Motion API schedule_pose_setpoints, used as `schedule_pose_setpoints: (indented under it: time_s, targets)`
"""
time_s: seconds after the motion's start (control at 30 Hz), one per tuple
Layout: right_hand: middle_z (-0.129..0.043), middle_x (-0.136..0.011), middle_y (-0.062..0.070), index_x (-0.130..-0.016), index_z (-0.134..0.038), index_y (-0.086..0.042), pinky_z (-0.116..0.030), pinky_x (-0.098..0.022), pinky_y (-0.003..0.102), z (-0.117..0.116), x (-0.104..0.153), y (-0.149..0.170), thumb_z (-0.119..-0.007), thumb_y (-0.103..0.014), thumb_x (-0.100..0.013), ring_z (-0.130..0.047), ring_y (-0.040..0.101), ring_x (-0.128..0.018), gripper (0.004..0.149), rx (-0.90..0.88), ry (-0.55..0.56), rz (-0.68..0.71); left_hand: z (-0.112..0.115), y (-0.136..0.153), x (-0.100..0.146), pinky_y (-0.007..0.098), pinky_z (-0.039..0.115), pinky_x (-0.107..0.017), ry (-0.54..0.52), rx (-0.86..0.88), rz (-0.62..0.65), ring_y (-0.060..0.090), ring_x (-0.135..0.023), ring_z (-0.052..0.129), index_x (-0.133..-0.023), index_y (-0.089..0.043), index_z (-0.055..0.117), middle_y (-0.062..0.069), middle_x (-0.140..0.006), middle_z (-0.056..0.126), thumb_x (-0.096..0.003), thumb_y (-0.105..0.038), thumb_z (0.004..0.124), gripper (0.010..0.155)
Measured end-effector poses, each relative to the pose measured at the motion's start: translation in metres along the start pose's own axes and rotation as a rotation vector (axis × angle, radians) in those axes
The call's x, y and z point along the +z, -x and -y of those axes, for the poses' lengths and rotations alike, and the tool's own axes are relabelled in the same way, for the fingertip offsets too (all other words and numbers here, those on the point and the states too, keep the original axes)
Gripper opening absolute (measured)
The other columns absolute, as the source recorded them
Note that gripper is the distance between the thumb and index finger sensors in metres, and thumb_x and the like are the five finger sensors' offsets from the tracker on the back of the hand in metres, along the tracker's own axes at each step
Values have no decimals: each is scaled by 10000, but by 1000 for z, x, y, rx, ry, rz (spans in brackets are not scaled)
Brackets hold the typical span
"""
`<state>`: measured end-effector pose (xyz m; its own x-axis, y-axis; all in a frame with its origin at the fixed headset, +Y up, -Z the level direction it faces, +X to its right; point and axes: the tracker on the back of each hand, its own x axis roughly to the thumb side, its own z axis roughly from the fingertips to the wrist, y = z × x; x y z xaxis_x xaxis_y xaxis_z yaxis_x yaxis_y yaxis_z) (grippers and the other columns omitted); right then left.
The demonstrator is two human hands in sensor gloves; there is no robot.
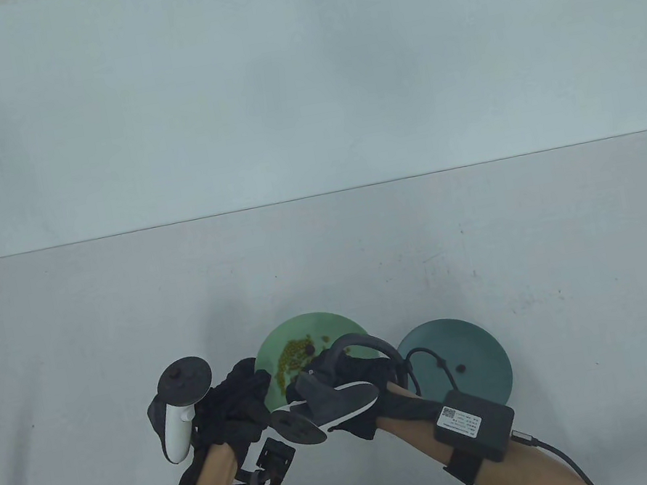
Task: Pick cranberries with hand pinch into plate
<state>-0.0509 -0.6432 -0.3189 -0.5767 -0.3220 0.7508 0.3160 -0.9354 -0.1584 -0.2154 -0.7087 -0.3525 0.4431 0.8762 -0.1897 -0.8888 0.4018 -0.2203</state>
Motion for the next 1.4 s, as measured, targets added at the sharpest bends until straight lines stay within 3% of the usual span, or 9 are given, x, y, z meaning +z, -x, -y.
schedule_pose_setpoints:
  time_s: [0.83, 1.17, 1.4]
  targets:
    - [-919, -510, -171, -853, -853, -140, -876, -418, 337, -6, -4, 1, -738, -548, -506, -990, 62, -441, 548, -7, -20, 11, 4, 0, -1, 269, 978, -330, -4, -62, 0, 209, -438, 1106, -1034, 45, 568, 187, -795, 863, -600, -223, 658, 518]
    - [-920, -513, -170, -856, -853, -143, -877, -419, 336, 12, 4, 14, -738, -545, -511, -991, 61, -445, 542, -8, 5, -18, 5, 1, -1, 269, 978, -333, -1, -56, -4, 208, -442, 1105, -1034, 47, 569, 186, -796, 863, -600, -223, 657, 518]
    - [-921, -513, -171, -855, -855, -144, -878, -418, 335, 31, 25, 41, -739, -544, -511, -992, 61, -443, 541, 5, 34, -95, 4, 1, -1, 271, 977, -333, -2, -56, -5, 211, -442, 1104, -1033, 47, 571, 188, -796, 863, -600, -224, 658, 519]
